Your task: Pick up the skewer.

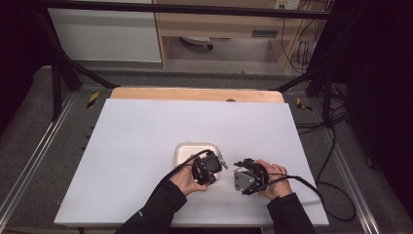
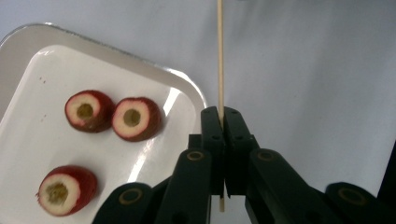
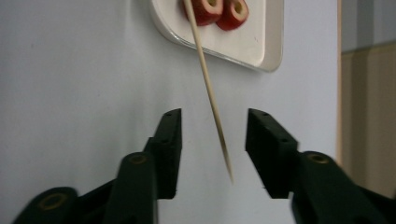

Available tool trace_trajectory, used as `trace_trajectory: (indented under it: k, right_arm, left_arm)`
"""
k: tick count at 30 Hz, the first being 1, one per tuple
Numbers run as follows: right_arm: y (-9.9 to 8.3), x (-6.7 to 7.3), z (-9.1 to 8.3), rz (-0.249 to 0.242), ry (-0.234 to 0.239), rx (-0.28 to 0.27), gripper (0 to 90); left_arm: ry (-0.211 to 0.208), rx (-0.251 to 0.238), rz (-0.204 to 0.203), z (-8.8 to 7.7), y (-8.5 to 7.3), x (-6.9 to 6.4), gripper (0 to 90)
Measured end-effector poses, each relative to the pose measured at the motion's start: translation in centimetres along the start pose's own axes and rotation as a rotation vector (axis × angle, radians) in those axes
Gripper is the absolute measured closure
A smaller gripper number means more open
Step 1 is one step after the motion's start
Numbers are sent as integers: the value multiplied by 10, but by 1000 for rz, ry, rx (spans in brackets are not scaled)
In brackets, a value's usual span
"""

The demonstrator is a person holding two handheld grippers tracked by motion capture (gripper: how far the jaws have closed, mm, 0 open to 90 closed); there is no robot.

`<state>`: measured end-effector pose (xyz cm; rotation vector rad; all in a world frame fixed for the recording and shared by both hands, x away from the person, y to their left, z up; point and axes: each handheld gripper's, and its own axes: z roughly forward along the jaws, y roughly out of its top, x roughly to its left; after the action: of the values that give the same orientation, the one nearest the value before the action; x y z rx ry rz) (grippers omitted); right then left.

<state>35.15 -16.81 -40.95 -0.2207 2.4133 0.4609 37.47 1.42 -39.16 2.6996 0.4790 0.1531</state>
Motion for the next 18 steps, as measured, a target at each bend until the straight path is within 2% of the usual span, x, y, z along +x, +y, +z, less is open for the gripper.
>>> trace_trajectory:
  k: [4, 8, 11, 12, 13, 16, 18]
  right_arm:
    - [-6, -4, -2, 204, 8, -34, 418]
    - [-13, -10, -3, 417, 31, -49, 320]
    - [-17, -12, -2, 523, 39, -60, 264]
    - [-18, -13, -2, 550, 44, -65, 250]
    - [-19, -13, -2, 576, 48, -66, 238]
    - [-20, -15, 0, 658, 79, -48, 184]
    - [-20, -16, 2, 696, 99, -30, 156]
  left_arm:
    - [22, -9, -3, -6, -12, 4, 886]
    - [42, -49, -44, -12, -28, 8, 886]
    - [66, -93, -77, -16, -40, 10, 885]
    - [66, -93, -77, -16, -40, 10, 885]
    - [74, -126, -104, -19, -48, 11, 885]
    - [95, -173, -151, -21, -60, 13, 885]
    - [110, -205, -183, -24, -67, 13, 885]
